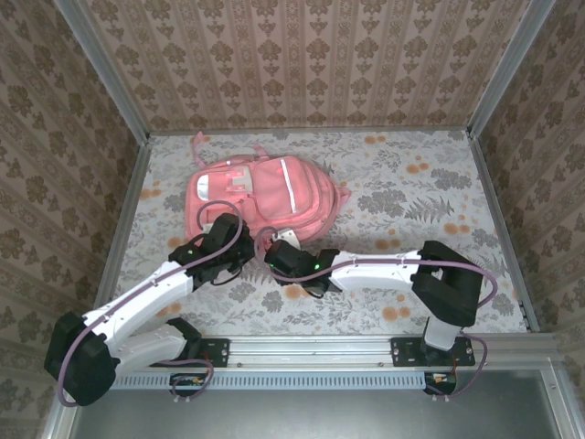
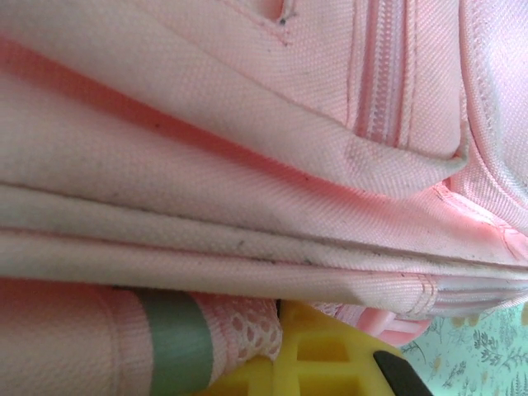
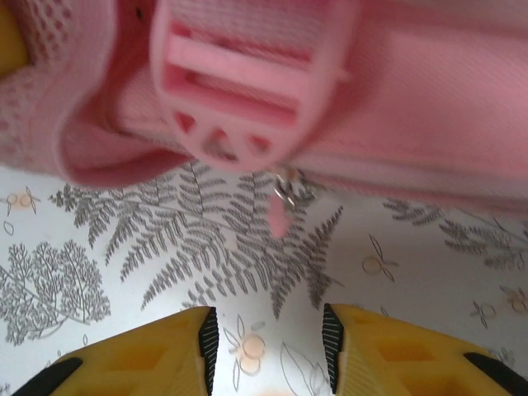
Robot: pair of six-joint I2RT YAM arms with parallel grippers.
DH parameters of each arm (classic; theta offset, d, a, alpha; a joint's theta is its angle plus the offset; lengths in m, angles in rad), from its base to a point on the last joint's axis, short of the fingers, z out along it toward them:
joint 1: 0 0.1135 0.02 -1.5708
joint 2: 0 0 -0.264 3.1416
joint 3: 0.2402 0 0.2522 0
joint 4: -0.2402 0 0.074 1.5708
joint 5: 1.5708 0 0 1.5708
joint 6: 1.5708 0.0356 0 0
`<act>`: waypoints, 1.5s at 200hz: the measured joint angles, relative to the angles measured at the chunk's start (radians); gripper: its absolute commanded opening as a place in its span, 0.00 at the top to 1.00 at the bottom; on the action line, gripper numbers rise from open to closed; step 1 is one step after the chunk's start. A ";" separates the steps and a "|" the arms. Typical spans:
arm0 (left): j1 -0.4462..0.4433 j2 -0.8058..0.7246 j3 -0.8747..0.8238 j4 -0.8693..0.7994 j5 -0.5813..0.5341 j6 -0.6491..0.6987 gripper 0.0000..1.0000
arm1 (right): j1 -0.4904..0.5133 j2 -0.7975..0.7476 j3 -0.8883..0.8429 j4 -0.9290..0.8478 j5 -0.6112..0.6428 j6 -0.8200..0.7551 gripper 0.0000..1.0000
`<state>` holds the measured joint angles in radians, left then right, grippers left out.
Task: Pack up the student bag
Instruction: Zip the student bag at the middle-left of the table.
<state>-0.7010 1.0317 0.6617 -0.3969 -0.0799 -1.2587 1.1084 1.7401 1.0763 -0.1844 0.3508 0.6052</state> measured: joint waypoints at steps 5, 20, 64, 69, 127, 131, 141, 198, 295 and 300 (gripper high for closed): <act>0.000 -0.002 0.000 0.000 0.000 -0.002 1.00 | 0.000 0.009 0.008 0.005 0.006 -0.004 0.58; -0.001 -0.005 0.000 0.000 -0.003 -0.004 1.00 | 0.002 0.032 0.031 0.014 0.028 -0.016 0.59; -0.001 -0.006 0.000 0.000 -0.004 -0.006 1.00 | -0.002 0.080 0.068 0.030 0.082 -0.036 0.62; -0.001 -0.006 0.000 0.000 -0.004 -0.006 1.00 | -0.003 0.081 0.069 0.030 0.086 -0.037 0.64; -0.003 -0.006 0.000 -0.003 -0.011 -0.006 1.00 | -0.009 0.092 0.077 0.047 0.120 -0.060 1.00; -0.003 -0.006 0.000 -0.004 -0.012 -0.006 1.00 | -0.009 0.092 0.076 0.047 0.121 -0.060 1.00; -0.005 -0.006 0.000 -0.007 -0.015 -0.006 1.00 | -0.009 0.087 0.068 0.051 0.124 -0.060 1.00; 0.033 -0.079 0.000 -0.065 -0.022 -0.005 1.00 | -0.040 -0.033 -0.049 0.054 0.128 -0.048 1.00; 0.265 -0.213 0.000 -0.206 0.030 0.079 1.00 | -0.183 -0.145 -0.171 0.047 0.082 -0.050 1.00; 0.287 -0.216 0.000 -0.214 0.035 0.089 1.00 | -0.189 -0.147 -0.174 0.048 0.075 -0.052 1.00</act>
<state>-0.4137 0.8162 0.6617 -0.6109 -0.0444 -1.1698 0.9192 1.5932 0.9024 -0.1368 0.4259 0.5529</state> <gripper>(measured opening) 0.045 0.062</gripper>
